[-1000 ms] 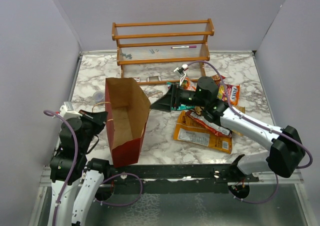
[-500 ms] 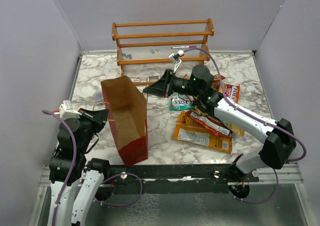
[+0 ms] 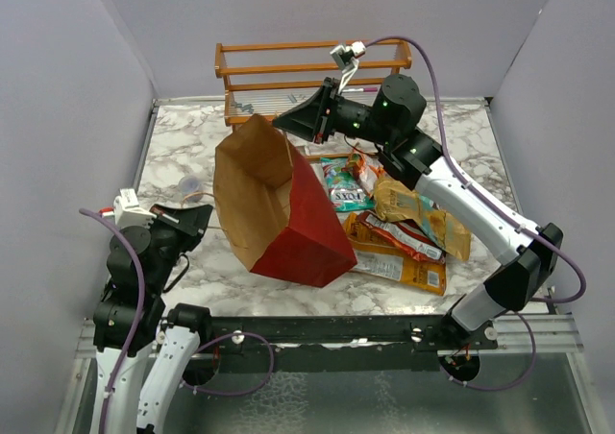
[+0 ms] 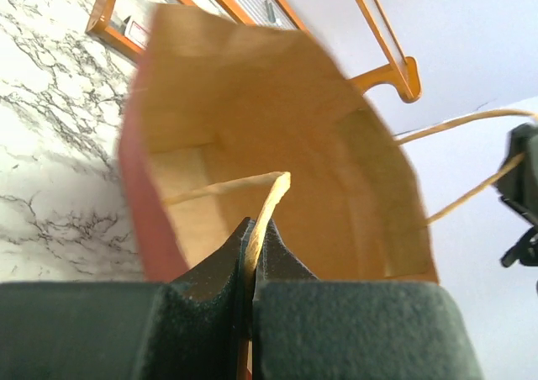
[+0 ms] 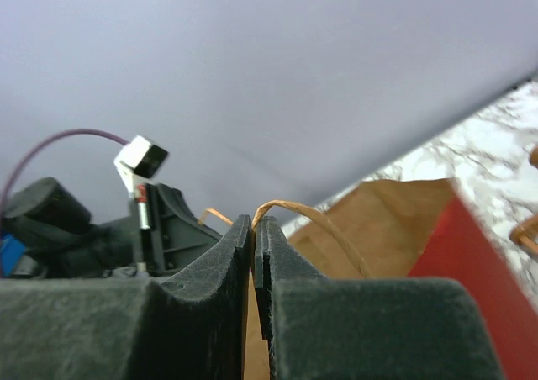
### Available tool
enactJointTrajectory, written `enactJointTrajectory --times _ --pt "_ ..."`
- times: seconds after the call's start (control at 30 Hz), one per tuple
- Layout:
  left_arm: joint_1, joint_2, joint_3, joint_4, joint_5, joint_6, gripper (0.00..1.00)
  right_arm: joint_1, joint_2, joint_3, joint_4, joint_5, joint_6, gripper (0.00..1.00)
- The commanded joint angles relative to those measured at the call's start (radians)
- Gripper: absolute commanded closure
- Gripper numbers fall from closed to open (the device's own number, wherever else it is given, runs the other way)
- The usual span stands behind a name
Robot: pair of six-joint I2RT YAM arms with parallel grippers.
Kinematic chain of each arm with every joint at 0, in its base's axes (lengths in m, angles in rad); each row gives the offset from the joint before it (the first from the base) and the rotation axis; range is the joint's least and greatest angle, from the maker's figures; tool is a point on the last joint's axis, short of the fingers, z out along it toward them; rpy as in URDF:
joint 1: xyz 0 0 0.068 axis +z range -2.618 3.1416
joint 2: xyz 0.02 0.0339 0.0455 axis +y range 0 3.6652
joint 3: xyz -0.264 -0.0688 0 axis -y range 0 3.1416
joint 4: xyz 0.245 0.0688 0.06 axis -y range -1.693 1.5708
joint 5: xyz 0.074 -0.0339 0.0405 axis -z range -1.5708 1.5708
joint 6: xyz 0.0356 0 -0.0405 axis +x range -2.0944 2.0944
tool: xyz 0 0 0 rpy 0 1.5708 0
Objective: Take the snacks out of the paper bag
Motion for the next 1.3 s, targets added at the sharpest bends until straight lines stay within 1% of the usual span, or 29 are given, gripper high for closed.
enactJointTrajectory --times 0.0,0.23,0.43,0.6,0.8,0.9,0.93,1.0,1.03,1.07,1.1,1.13,1.17,1.2,1.23,1.27 --pt "0.001 0.074 0.057 0.033 0.009 0.065 0.99 -0.015 -0.010 -0.056 -0.049 0.037 -0.063 0.93" --pt "0.001 0.237 0.154 0.016 0.014 0.218 0.99 -0.023 -0.013 -0.096 -0.048 0.037 -0.080 0.94" --pt "0.001 0.285 0.191 0.027 0.009 0.267 0.99 -0.027 -0.004 -0.129 -0.050 0.059 -0.094 0.93" --pt "0.001 0.282 0.176 0.016 -0.002 0.271 0.98 -0.030 -0.015 -0.163 -0.070 0.095 -0.109 0.83" --pt "0.001 0.257 0.163 -0.009 -0.007 0.266 0.82 -0.030 -0.046 -0.190 -0.091 0.120 -0.125 0.73" --pt "0.001 0.238 0.170 -0.026 -0.019 0.264 0.76 -0.030 -0.064 -0.188 -0.115 0.128 -0.138 0.63" --pt "0.001 0.231 0.175 -0.035 -0.025 0.267 0.72 -0.030 -0.071 -0.189 -0.121 0.132 -0.142 0.60" --pt "0.001 0.221 0.190 -0.063 -0.040 0.270 0.61 -0.031 -0.089 -0.190 -0.137 0.139 -0.152 0.49" --pt "0.001 0.216 0.200 -0.083 -0.051 0.272 0.55 -0.031 -0.098 -0.189 -0.149 0.145 -0.158 0.43" --pt "0.001 0.209 0.207 -0.102 -0.064 0.272 0.48 -0.030 -0.109 -0.188 -0.163 0.151 -0.163 0.35" --pt "0.001 0.202 0.214 -0.124 -0.076 0.269 0.41 -0.030 -0.121 -0.188 -0.182 0.161 -0.170 0.27" --pt "0.001 0.194 0.219 -0.147 -0.089 0.263 0.31 -0.030 -0.135 -0.189 -0.199 0.172 -0.176 0.17" --pt "0.001 0.184 0.224 -0.168 -0.102 0.254 0.19 -0.030 -0.149 -0.192 -0.218 0.185 -0.181 0.12" --pt "0.001 0.175 0.227 -0.189 -0.115 0.245 0.10 -0.030 -0.165 -0.196 -0.240 0.200 -0.184 0.02" --pt "0.001 0.165 0.232 -0.207 -0.125 0.237 0.02 -0.030 -0.188 -0.204 -0.253 0.211 -0.187 0.00" --pt "0.001 0.155 0.237 -0.226 -0.136 0.225 0.01 -0.030 -0.207 -0.210 -0.266 0.222 -0.193 0.01"
